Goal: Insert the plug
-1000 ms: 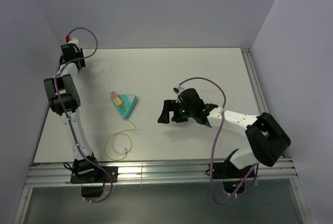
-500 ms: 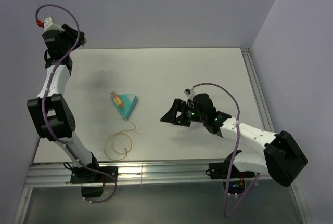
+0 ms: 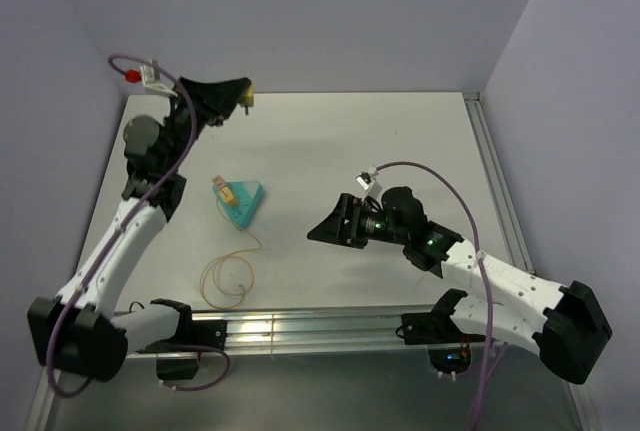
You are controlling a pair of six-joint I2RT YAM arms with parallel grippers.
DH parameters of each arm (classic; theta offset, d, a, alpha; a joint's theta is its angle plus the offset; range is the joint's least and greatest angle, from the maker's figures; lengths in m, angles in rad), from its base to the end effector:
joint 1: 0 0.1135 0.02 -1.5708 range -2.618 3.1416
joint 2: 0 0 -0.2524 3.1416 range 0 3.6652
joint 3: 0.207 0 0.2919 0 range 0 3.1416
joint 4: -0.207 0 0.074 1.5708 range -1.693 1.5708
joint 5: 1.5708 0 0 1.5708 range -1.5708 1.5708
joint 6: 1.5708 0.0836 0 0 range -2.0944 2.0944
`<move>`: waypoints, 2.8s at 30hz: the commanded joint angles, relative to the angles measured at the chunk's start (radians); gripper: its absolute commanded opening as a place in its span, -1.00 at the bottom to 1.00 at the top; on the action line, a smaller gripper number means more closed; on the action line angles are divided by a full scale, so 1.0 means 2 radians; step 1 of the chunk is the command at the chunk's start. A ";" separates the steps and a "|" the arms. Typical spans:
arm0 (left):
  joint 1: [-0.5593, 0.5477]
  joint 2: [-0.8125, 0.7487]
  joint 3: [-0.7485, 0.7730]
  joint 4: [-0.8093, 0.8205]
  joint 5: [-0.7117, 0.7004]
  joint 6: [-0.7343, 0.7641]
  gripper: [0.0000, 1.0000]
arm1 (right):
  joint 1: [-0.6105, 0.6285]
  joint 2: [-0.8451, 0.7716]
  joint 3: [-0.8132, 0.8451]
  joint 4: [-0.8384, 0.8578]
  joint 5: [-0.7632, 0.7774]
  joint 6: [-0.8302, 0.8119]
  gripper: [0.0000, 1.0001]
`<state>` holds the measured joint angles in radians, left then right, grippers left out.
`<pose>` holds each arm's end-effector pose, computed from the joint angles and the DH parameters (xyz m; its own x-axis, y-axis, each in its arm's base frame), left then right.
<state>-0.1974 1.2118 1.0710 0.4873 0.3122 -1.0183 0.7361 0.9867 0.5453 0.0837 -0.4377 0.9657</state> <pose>0.3549 -0.0972 0.4213 -0.2252 -0.7811 -0.5824 0.5301 0.4033 -0.7459 0.2022 0.2310 0.2038 -0.8897 0.1991 -0.4108 -0.2999 0.4235 0.8548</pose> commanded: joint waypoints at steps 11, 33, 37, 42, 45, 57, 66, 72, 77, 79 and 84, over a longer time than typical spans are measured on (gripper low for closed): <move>-0.182 -0.246 -0.204 -0.064 -0.238 -0.138 -1.00 | 0.054 -0.137 -0.002 0.053 0.101 -0.066 0.71; -0.420 -0.228 -0.194 -0.199 -0.518 -0.246 -0.99 | 0.188 -0.040 0.094 0.159 0.334 -0.122 0.96; -0.456 -0.219 -0.194 -0.188 -0.550 -0.252 -0.99 | 0.187 -0.027 0.125 0.128 0.360 -0.122 0.92; -0.483 -0.222 -0.199 -0.159 -0.569 -0.241 -0.99 | 0.187 -0.035 0.112 0.129 0.369 -0.097 0.83; -0.490 -0.223 -0.201 -0.144 -0.566 -0.231 -1.00 | 0.188 -0.036 0.106 0.138 0.364 -0.084 0.80; -0.493 -0.249 -0.248 -0.048 -0.550 -0.187 -1.00 | 0.188 -0.028 0.098 0.164 0.343 -0.053 0.59; -0.493 -0.252 -0.246 -0.024 -0.530 -0.153 -1.00 | 0.187 -0.006 0.117 0.160 0.308 -0.054 0.47; -0.493 -0.258 -0.246 -0.014 -0.521 -0.141 -0.99 | 0.187 0.005 0.129 0.170 0.281 -0.069 0.49; -0.493 -0.261 -0.255 -0.001 -0.515 -0.146 -1.00 | 0.187 0.015 0.136 0.181 0.274 -0.079 0.51; -0.493 -0.261 -0.256 -0.005 -0.516 -0.147 -0.99 | 0.187 0.022 0.142 0.185 0.272 -0.081 0.50; -0.493 -0.265 -0.261 -0.004 -0.515 -0.151 -0.99 | 0.186 0.015 0.125 0.216 0.266 -0.092 0.50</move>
<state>-1.1763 0.6975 0.5591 0.4221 -0.7368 -1.3228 1.1038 1.0294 0.7757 0.4252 0.1078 0.8150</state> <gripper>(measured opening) 0.479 0.753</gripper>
